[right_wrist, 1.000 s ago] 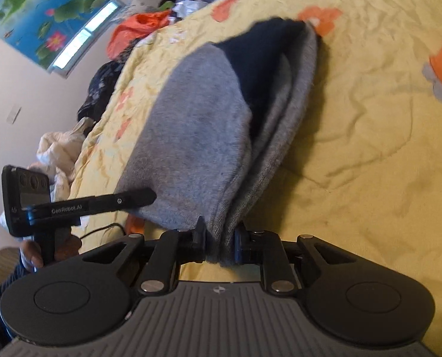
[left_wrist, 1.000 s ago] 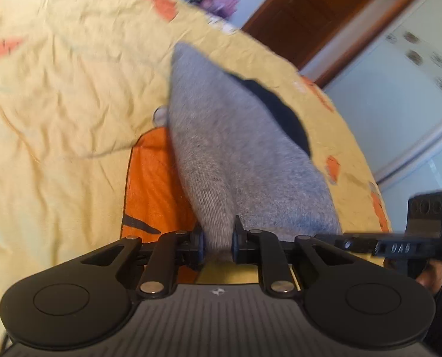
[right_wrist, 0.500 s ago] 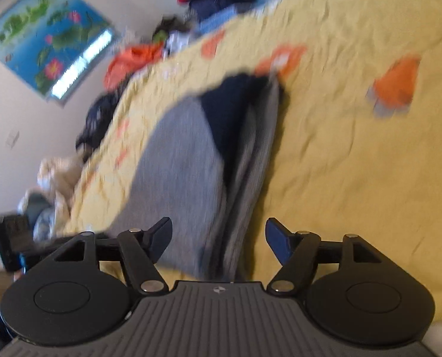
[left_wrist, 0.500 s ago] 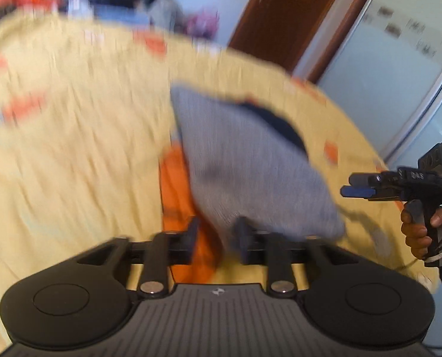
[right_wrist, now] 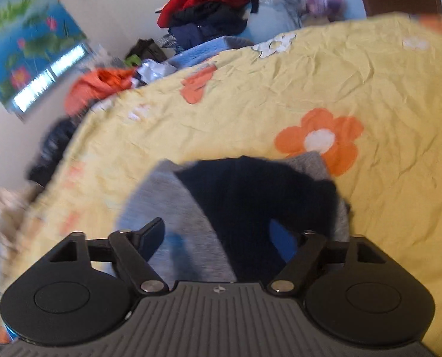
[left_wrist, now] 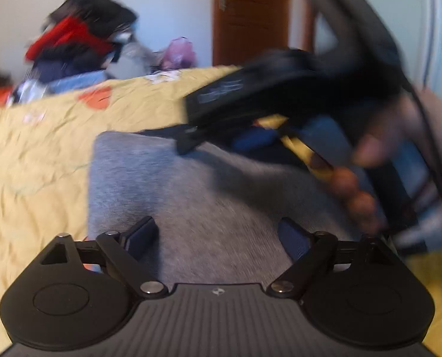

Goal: Fold small clothes

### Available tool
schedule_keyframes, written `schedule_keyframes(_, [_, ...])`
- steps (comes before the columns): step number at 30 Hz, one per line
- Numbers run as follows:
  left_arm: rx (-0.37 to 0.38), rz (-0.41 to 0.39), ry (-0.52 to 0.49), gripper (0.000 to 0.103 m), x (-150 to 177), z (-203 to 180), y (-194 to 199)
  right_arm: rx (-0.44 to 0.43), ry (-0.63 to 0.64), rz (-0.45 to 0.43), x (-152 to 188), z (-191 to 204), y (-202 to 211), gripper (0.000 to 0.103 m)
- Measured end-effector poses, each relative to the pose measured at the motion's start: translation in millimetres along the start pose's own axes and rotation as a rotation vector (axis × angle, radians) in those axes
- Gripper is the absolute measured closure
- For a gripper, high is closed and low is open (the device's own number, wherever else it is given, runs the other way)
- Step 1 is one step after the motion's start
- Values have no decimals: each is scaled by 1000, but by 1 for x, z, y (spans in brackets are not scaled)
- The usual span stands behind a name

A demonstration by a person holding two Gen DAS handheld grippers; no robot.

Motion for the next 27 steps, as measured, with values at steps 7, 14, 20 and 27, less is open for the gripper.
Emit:
schedule_keyframes(7, [18, 17, 24, 5, -5, 3, 6, -4, -59, 25, -4, -2, 13, 35])
schedule_keyframes(14, [90, 29, 141, 4, 25, 17, 35, -124, -77, -1, 34, 20, 49, 20])
schedule_keyframes(20, [62, 58, 89, 3, 27, 16, 23, -105, -92, -5, 33, 10, 43, 24])
schedule_keyframes(27, [75, 46, 164, 2, 49, 37, 49, -150, -49, 19, 72, 31, 75, 11])
Point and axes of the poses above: each gripper's, at about its wrist camera, not at the fingertips, and y roughly against the way its jaws point, z to its left, x to its underside, the point moved 8 cm from there along -y, roughly the way its jaws point, and after that the axes turned 2 degrees about z, right-handed, at the moved point
